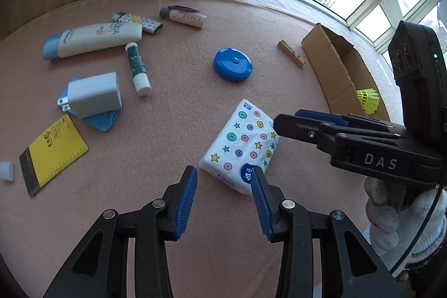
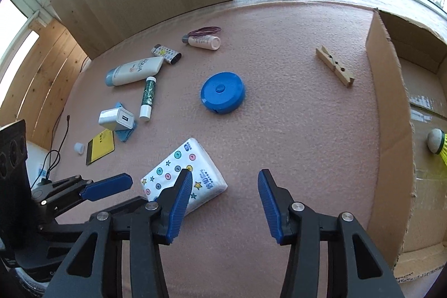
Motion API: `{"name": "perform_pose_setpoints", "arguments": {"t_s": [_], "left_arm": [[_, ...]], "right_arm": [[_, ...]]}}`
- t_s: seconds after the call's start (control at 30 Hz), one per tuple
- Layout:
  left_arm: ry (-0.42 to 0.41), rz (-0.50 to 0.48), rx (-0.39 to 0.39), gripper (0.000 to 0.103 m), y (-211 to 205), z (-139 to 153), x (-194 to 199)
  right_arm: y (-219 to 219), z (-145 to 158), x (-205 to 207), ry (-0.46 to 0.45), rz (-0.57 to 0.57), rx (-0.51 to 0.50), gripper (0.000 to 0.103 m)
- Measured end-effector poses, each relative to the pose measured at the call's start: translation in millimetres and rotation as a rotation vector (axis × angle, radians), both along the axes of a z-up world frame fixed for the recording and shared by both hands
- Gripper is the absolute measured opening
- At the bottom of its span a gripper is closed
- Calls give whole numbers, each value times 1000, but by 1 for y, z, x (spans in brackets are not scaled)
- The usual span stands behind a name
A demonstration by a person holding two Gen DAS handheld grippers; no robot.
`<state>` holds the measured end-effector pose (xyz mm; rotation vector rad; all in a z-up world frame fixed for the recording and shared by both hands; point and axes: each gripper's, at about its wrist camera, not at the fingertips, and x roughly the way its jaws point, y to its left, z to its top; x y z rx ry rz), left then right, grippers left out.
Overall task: Organize objects
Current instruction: 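Grasp the star-patterned tissue pack with the left gripper and lift, then carry the tissue pack into the box and release it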
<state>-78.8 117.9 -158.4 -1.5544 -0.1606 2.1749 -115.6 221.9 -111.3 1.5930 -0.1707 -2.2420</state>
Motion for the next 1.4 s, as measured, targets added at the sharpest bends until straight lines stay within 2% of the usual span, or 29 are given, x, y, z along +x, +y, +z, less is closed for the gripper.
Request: {"name": "perform_pose_setpoints", "arguments": {"t_s": [0.07, 0.3, 0.87, 1.13, 1.4], "left_arm": [[-7, 7, 4, 42, 3, -3, 3], [-26, 8, 10, 42, 9, -12, 5], [-48, 0, 32, 42, 14, -19, -1], [-10, 2, 14, 42, 15, -6, -1], [34, -29, 26, 42, 32, 22, -5]], "right_arm": [[-8, -3, -4, -11, 30, 5, 34], [-26, -9, -9, -32, 102, 10, 29], [-31, -15, -17, -67, 165, 0, 29], [-30, -11, -8, -69, 164, -11, 28], [-14, 16, -3, -11, 124, -35, 27]]}}
